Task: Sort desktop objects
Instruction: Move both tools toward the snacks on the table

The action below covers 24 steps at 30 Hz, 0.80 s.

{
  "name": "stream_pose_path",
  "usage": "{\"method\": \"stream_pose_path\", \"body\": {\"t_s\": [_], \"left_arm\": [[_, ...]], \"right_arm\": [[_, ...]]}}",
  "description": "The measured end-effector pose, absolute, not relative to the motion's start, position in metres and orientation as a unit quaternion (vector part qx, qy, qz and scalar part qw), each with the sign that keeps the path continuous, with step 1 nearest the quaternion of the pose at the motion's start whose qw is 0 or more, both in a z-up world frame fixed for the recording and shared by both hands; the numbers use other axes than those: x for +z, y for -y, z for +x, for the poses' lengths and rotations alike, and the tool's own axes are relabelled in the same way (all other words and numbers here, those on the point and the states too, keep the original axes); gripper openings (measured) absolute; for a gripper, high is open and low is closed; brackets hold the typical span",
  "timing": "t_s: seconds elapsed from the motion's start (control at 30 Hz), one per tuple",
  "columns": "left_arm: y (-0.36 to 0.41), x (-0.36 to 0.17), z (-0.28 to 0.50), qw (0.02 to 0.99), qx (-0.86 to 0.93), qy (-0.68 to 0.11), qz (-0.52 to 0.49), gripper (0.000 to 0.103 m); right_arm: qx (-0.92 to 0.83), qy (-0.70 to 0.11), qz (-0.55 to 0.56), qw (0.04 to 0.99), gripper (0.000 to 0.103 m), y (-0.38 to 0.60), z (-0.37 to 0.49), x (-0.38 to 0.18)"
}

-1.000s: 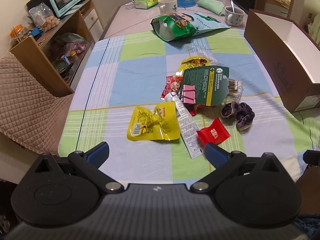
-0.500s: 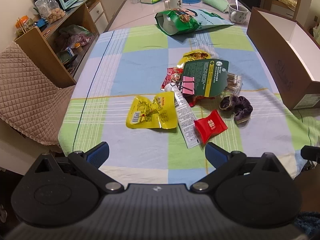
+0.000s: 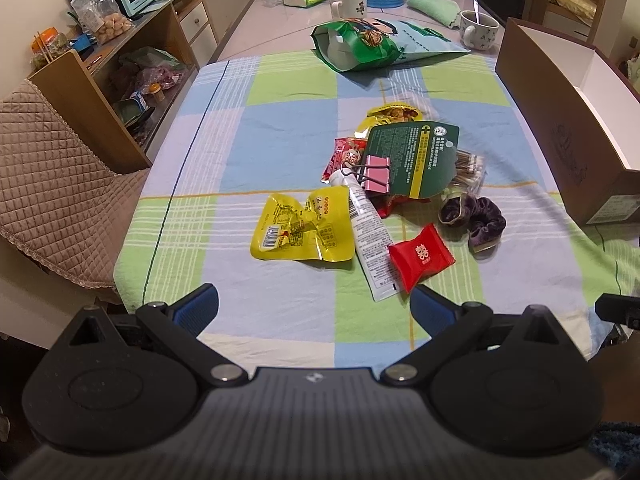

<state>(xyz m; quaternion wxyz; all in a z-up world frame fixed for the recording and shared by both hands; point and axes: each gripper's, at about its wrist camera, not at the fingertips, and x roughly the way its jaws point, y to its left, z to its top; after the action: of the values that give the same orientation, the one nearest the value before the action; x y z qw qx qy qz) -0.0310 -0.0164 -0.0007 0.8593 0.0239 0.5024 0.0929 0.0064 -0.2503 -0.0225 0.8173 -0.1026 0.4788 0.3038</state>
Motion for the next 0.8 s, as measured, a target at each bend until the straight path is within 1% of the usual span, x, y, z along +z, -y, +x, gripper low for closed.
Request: {"method": "stream_pose_path", "body": {"t_s": [0.8], "left_arm": [[-0.001, -0.007, -0.016, 0.855, 0.09, -0.51, 0.014, 0.101]], "right_arm": [[0.312, -0.478, -0.106, 0.814, 0.103, 0.231, 0.027, -0.026]]}}
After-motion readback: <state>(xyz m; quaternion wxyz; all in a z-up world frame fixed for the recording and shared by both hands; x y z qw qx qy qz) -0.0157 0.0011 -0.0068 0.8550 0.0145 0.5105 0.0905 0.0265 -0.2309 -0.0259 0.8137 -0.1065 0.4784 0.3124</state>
